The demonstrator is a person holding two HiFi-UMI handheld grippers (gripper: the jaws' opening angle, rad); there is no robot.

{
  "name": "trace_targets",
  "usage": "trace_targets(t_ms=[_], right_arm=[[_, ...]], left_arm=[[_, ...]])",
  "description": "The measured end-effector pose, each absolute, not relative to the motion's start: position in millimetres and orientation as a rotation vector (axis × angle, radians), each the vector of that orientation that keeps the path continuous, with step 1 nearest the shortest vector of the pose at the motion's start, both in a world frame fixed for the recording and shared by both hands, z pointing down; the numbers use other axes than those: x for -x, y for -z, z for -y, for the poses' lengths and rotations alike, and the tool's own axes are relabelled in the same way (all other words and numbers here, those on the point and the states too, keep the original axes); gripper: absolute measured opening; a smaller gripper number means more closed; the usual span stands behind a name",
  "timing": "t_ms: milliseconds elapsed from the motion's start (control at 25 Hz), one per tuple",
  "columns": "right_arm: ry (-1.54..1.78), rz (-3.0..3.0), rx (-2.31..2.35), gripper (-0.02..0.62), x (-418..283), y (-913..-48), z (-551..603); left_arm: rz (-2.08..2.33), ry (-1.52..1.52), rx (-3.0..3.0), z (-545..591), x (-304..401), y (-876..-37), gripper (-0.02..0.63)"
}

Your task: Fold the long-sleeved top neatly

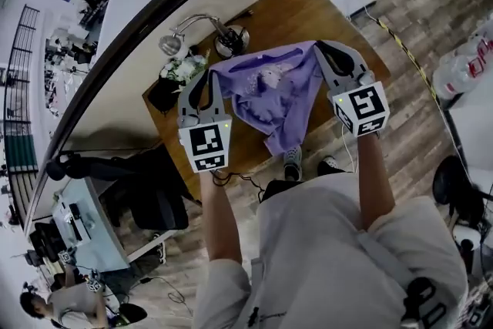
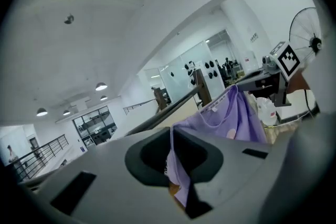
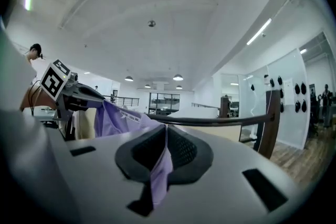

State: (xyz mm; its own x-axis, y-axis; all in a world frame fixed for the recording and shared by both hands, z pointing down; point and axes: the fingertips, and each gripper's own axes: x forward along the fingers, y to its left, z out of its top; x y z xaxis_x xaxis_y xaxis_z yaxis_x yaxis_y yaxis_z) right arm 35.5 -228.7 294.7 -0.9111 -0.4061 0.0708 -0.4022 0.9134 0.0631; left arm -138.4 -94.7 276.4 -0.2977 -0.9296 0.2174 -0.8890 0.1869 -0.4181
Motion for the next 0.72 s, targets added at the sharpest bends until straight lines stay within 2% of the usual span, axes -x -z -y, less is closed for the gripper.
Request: trace_targets(t_ms=[360, 720], right_arm=[[0.453, 3.12, -0.5, 0.023, -53, -204, 173], [0.546, 3.192, -0.412, 0.023, -93, -177, 133]], left_arm=[[-2.383, 0.66, 1.52, 14, 97, -196, 0.034], [-2.394, 0.639, 1.374, -40, 41, -171, 0.034]])
